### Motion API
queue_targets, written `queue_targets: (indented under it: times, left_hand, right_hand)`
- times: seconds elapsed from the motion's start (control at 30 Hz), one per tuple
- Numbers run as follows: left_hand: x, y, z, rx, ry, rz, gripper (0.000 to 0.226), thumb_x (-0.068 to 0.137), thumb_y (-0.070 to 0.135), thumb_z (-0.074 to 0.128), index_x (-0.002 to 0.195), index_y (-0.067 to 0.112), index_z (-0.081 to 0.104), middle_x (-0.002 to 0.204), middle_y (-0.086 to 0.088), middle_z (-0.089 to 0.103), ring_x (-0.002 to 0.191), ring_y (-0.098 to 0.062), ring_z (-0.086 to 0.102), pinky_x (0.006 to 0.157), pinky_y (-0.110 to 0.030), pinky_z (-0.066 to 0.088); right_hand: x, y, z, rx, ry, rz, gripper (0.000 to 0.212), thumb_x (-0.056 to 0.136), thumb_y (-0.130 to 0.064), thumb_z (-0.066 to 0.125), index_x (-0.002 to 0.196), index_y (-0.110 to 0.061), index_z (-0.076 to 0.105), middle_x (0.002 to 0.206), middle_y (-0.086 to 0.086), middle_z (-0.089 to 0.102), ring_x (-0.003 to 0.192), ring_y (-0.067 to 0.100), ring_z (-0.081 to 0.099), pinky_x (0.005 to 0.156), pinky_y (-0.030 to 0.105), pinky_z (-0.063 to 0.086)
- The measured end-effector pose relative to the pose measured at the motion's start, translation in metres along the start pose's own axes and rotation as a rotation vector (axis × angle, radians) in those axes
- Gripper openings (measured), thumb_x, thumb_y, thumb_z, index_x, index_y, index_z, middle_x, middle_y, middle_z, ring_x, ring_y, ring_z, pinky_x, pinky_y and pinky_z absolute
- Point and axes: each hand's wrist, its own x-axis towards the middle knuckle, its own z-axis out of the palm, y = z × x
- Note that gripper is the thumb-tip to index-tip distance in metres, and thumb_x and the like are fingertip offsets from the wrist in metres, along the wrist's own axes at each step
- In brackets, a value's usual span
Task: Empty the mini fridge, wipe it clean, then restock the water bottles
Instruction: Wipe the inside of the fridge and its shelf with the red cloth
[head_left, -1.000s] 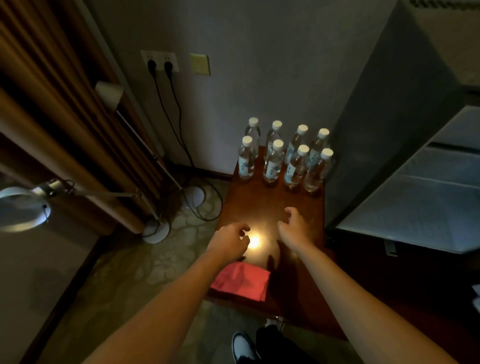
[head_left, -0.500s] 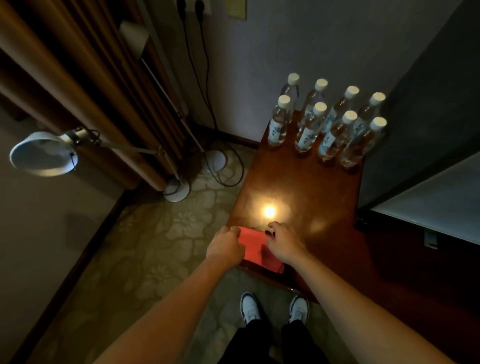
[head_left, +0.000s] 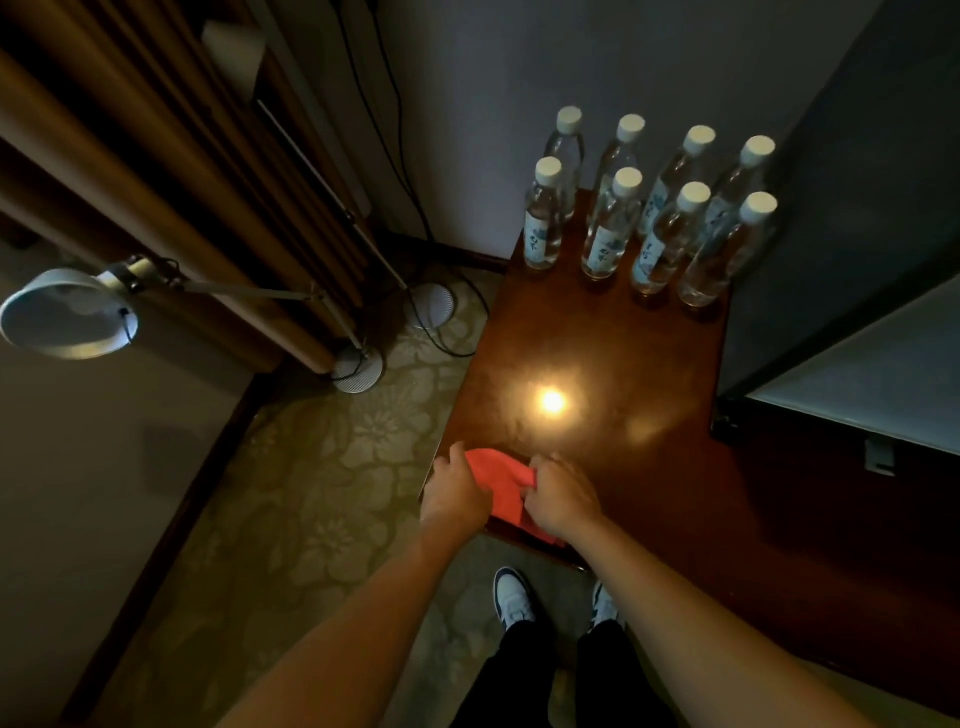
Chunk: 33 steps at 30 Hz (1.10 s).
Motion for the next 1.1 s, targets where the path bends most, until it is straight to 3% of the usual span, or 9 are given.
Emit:
queue_targets:
  times: [0.13,0.23,0.33,0.47,0.53,0.63,0.83,0.97,1.1]
  left_hand:
    - [-0.003,0.018,-0.011,-0.073,0.034,0.026,0.040,0.081,0.025,0.061,0.120,0.018,0.061,0.109,-0.008,0.069,0.104,-0.030,0.065,0.086,-0.034,0.052]
    - [-0.009,0.040,-0.018,-0.097,0.006,0.101,0.036,0.074,0.031,0.066,0.109,0.025,0.069,0.098,-0.002,0.073,0.094,-0.025,0.068,0.080,-0.034,0.056]
    - [-0.013,0.068,-0.028,-0.090,0.045,0.196,0.033,0.077,0.032,0.068,0.110,0.028,0.069,0.099,0.000,0.073,0.094,-0.023,0.068,0.077,-0.030,0.053]
    - [-0.023,0.109,-0.042,-0.077,0.085,0.370,0.037,0.076,0.029,0.067,0.113,0.030,0.067,0.102,0.006,0.072,0.094,-0.018,0.067,0.081,-0.032,0.053]
    - [-0.027,0.131,-0.048,-0.072,0.088,0.466,0.041,0.077,0.028,0.067,0.117,0.031,0.065,0.107,0.009,0.069,0.096,-0.014,0.066,0.084,-0.031,0.052]
    - [-0.032,0.165,-0.058,-0.028,0.130,0.609,0.047,0.081,0.025,0.068,0.127,0.029,0.059,0.118,0.008,0.065,0.108,-0.012,0.060,0.088,-0.024,0.044]
    - [-0.048,0.228,-0.073,-0.012,0.200,0.858,0.049,0.089,0.027,0.066,0.137,0.027,0.052,0.129,0.008,0.057,0.120,-0.008,0.051,0.095,-0.021,0.037]
    - [-0.057,0.262,-0.076,-0.009,0.218,0.987,0.045,0.090,0.029,0.065,0.134,0.025,0.056,0.125,0.007,0.058,0.113,-0.010,0.055,0.096,-0.027,0.044]
    - [-0.063,0.286,-0.071,-0.012,0.212,1.055,0.043,0.091,0.037,0.062,0.133,0.027,0.055,0.125,0.007,0.058,0.110,-0.010,0.057,0.095,-0.031,0.048]
  right_hand:
    - [-0.006,0.007,-0.019,0.210,0.012,-0.001,0.011,0.083,-0.017,0.058,0.094,-0.018,0.060,0.095,0.001,0.059,0.091,0.023,0.057,0.064,0.029,0.035]
    - [-0.011,0.015,-0.037,0.430,0.062,0.062,0.011,0.073,-0.015,0.057,0.079,-0.022,0.051,0.076,-0.005,0.056,0.077,0.020,0.056,0.060,0.035,0.039]
    - [-0.014,0.027,-0.059,0.603,0.111,0.105,0.023,0.060,-0.022,0.051,0.081,-0.030,0.049,0.080,-0.001,0.063,0.078,0.025,0.061,0.066,0.039,0.048]
    - [-0.029,0.034,-0.107,0.735,0.170,0.075,0.023,0.072,-0.022,0.069,0.091,-0.031,0.059,0.083,-0.005,0.066,0.080,0.017,0.063,0.068,0.031,0.047]
    - [-0.036,0.042,-0.130,0.733,0.217,0.029,0.009,0.076,-0.033,0.071,0.079,-0.026,0.065,0.072,-0.012,0.064,0.076,0.010,0.061,0.070,0.033,0.046]
    - [-0.046,0.054,-0.165,0.722,0.312,-0.006,0.019,0.066,-0.050,0.066,0.073,-0.032,0.064,0.068,-0.014,0.063,0.076,0.010,0.061,0.071,0.033,0.045]
    - [-0.080,0.066,-0.226,0.806,0.508,-0.022,0.007,0.081,-0.018,0.069,0.082,-0.022,0.063,0.076,-0.006,0.064,0.075,0.009,0.061,0.065,0.024,0.044]
    - [-0.099,0.078,-0.244,0.880,0.665,0.011,0.010,0.080,-0.016,0.070,0.078,-0.021,0.062,0.074,-0.006,0.064,0.071,0.011,0.060,0.064,0.025,0.044]
    - [-0.122,0.090,-0.257,0.960,0.786,0.043,0.012,0.081,-0.017,0.072,0.089,-0.023,0.065,0.083,-0.006,0.069,0.078,0.009,0.064,0.067,0.022,0.046]
